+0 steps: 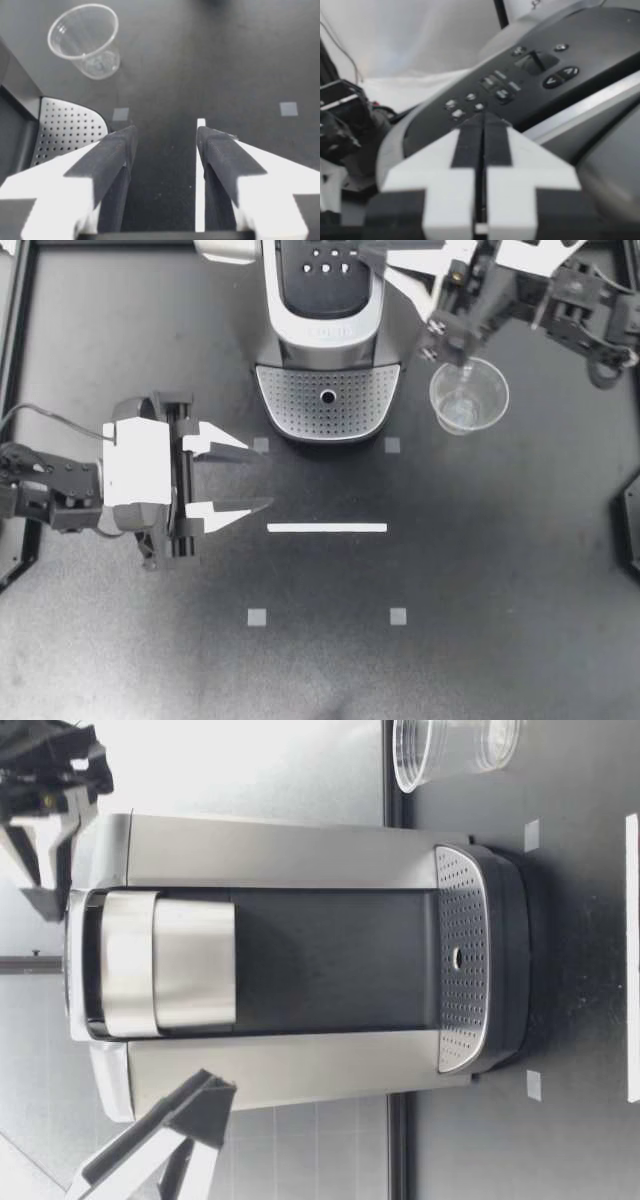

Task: Place the coffee capsule inside the capsule container, then place the cup onto the center of the cup tray, then push the 'Hot Water' and 'Travel Mug' buttons.

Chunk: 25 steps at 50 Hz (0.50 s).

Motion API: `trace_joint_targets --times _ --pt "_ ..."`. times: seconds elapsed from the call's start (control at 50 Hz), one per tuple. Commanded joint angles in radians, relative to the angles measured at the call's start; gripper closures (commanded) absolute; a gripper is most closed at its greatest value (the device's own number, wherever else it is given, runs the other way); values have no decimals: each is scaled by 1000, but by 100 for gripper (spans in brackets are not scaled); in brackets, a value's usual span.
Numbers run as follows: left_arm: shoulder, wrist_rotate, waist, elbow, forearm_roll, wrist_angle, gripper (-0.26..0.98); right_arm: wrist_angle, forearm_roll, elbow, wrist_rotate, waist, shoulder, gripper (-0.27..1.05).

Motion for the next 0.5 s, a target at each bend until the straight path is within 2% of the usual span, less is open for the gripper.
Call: trace_joint_targets --times 0.0,0.16,0.32,0.48 --pt "-11 0 0 -20 3 -3 29 -2 15 11 3 5 -78 71" --pt "-11 -2 0 -15 3 -5 29 89 104 117 6 3 -207 71" --pt "-6 -6 0 -8 2 -5 29 319 247 281 75 -44 -337 71" --pt "8 -8 0 -6 2 0 29 396 264 411 169 -83 -440 71"
